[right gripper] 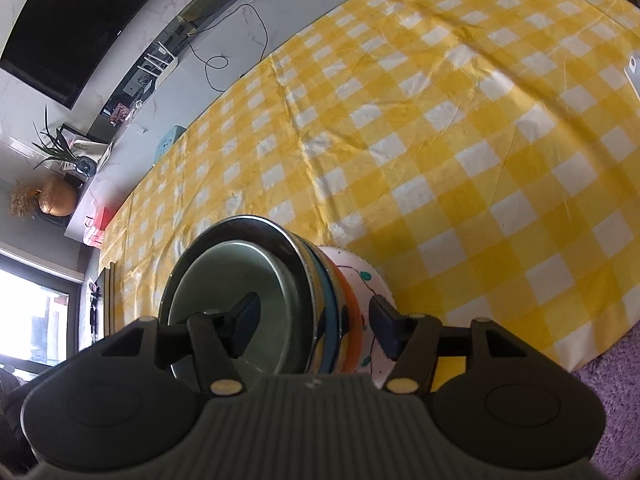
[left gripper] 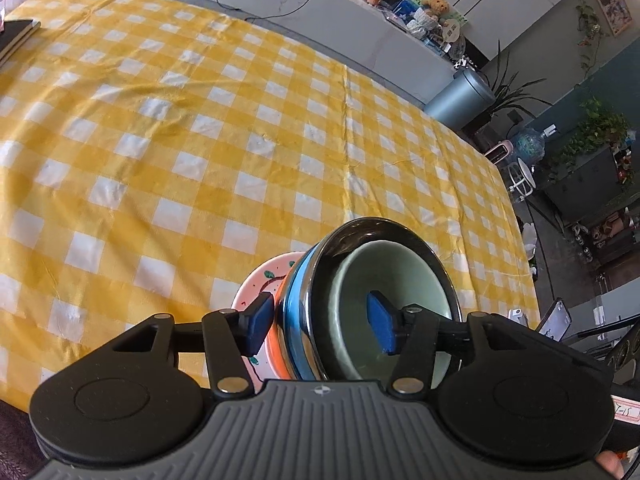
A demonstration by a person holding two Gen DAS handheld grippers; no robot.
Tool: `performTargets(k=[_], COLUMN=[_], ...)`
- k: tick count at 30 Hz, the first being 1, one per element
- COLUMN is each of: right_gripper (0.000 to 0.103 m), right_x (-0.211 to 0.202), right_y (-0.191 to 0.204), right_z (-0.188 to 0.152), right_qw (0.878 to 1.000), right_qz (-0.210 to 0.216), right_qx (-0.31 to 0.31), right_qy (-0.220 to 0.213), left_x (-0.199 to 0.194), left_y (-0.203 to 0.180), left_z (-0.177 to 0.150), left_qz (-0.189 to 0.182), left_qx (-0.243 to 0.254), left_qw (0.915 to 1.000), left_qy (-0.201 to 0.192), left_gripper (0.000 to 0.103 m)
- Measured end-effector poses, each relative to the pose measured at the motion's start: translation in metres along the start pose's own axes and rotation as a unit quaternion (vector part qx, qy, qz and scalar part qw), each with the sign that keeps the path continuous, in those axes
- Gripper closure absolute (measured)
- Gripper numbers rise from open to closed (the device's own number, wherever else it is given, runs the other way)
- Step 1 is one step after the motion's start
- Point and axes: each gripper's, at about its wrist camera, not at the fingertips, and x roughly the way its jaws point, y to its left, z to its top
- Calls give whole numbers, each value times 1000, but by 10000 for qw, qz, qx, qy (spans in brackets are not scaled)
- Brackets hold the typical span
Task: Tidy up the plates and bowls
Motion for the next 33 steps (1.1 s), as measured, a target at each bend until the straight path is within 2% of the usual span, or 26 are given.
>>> performTargets(k=[6,9,12,15,19,25,28,33], right_gripper=[36,29,26,26,23,19,18,16], right_x=[-18,-31,-44,-52,-62,-77,-81,-87], right_y=[16,24,33,40,47,55,54,47], right_z=[-9,-16,-26,-38,-56,-86,-106,-137], right_qw=[9977,9942,9884,9812,9707,9503,9391,9199], right_qz=[-141,-108,-121,-122,-147,-283,-337,-546], right_qx=[-542,-836,-1220,-1614,-2056,-2661,-2952,-3291], right_qy=[-373,-668,-899,-1050,-1236,-1589,-1728,-2061], left_x=[-32,-51,-66,-79,-94,-101,-102,-99], left_y=[-15,-19,-21,-24,-29,-34,-33,-24], left_z=[-8,-14,-21,-31,-50,-83,-98,-122], left_qz=[165,190,324,547,856,1321,1490,1610], left_qx=[580,848,1126,1513,2106,2715,2776,2751], left_qw=[9964,9918,9855,9754,9558,9303,9234,9220], left_qy=[-597,-939,-1226,-1508,-1866,-2085,-2195,-2199], left_gripper=[38,38,38,38,38,34,31,26])
